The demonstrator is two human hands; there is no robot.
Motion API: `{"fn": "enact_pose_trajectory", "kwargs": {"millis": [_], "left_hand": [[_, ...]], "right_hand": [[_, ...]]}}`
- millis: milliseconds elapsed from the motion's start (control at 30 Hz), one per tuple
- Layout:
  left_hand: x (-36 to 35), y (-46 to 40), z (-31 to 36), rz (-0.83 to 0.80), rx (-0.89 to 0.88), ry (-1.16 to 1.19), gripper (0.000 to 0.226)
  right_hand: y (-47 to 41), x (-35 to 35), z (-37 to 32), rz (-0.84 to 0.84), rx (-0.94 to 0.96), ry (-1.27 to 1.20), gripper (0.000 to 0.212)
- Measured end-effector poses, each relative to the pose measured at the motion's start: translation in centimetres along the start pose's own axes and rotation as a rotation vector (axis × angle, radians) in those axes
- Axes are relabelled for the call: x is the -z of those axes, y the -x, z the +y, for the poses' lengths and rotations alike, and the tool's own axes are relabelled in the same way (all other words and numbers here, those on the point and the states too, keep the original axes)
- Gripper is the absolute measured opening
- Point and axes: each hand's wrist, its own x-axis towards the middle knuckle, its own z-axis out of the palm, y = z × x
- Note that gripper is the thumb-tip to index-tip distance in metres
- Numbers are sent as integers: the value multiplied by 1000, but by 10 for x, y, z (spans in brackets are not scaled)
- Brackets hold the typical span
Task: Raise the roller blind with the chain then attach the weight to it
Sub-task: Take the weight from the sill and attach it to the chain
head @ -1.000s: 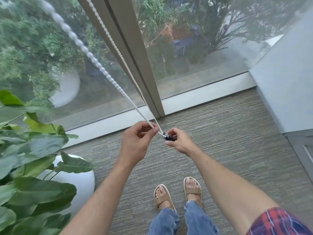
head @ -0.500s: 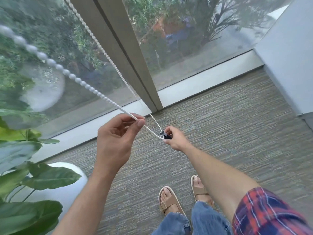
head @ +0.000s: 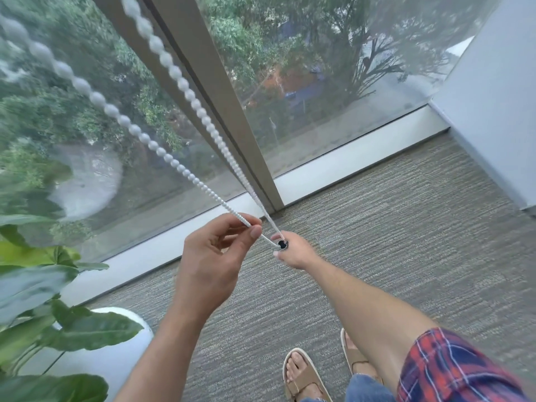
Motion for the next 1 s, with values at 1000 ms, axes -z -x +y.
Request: {"fn": "enact_pose_trajectory", "kwargs": {"millis": [1000], "left_hand": [[93,-6,305,307,-255,105,9]], "right_hand": [[264,158,-329,96,768,-99,13]]}}
